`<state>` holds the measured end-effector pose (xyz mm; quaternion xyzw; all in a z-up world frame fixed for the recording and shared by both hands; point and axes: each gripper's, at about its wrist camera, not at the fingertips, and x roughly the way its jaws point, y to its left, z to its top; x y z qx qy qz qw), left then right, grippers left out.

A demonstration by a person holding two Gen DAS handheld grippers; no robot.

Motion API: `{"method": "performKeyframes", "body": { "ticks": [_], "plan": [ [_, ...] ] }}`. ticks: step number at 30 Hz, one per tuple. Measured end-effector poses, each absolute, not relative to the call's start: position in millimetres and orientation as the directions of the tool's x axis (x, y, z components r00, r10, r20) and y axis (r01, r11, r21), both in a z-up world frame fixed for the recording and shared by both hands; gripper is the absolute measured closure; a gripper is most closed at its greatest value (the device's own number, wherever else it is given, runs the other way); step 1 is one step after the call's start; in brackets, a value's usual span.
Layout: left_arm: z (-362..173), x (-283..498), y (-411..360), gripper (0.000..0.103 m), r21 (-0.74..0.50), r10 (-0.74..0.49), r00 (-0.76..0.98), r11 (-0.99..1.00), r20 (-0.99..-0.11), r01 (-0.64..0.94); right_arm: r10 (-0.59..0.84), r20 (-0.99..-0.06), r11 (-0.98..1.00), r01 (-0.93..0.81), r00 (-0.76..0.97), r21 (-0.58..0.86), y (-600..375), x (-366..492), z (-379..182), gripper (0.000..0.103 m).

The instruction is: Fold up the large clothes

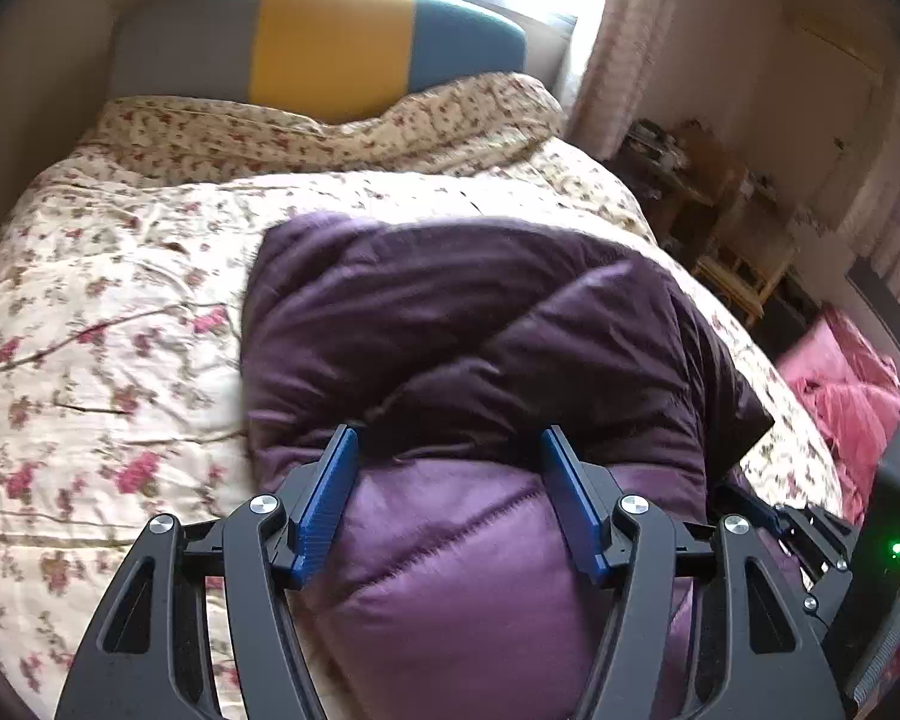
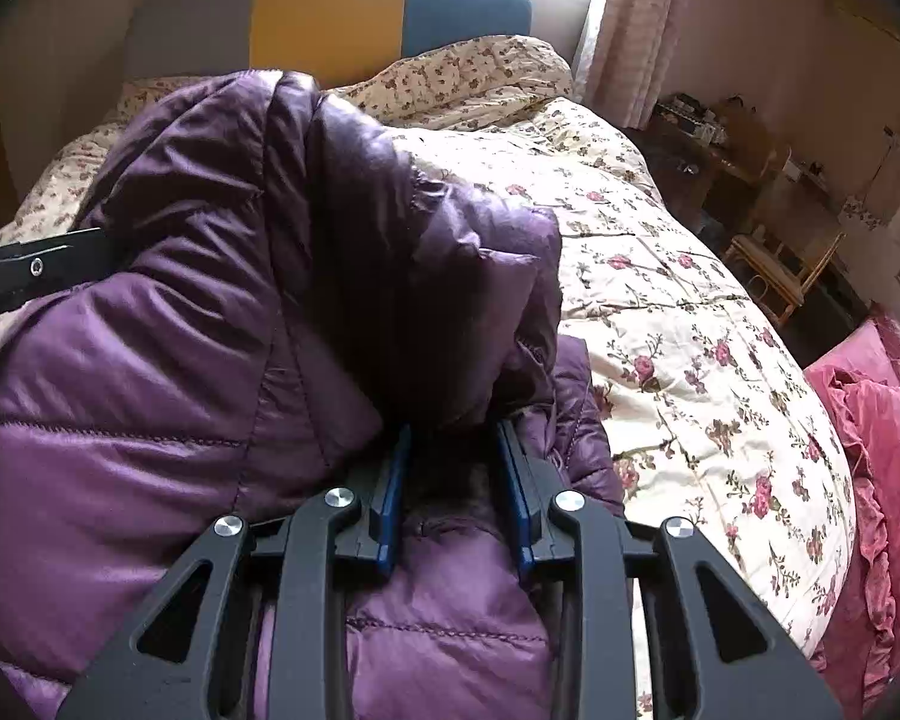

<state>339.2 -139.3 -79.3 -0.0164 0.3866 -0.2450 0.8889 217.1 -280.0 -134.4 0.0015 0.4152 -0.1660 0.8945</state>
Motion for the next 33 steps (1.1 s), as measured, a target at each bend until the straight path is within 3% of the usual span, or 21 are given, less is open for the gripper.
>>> {"method": "performKeyframes", "body": {
  "ticks": [10, 22, 33],
  "plan": [
    [-63, 350, -134, 0.040, -0.197, -0.420, 0.612, 0.895, -0.670, 0.399, -0.302, -0.728, 0.940, 0.320, 0.616, -0.119, -282, 214, -102, 0.053],
    [-69, 367, -138, 0.040, -0.197, -0.406, 0.606, 0.902, -0.684, 0.383, -0.372, -0.719, 0.915, 0.363, 0.587, -0.177, -285, 241, -100, 0.048],
    [-106, 375, -155, 0.040, -0.161, -0.408, 0.537, 0.880, -0.739, 0.446, -0.307, -0.777, 0.926, 0.362, 0.549, -0.110, -302, 248, -137, 0.045]
  ]
}}
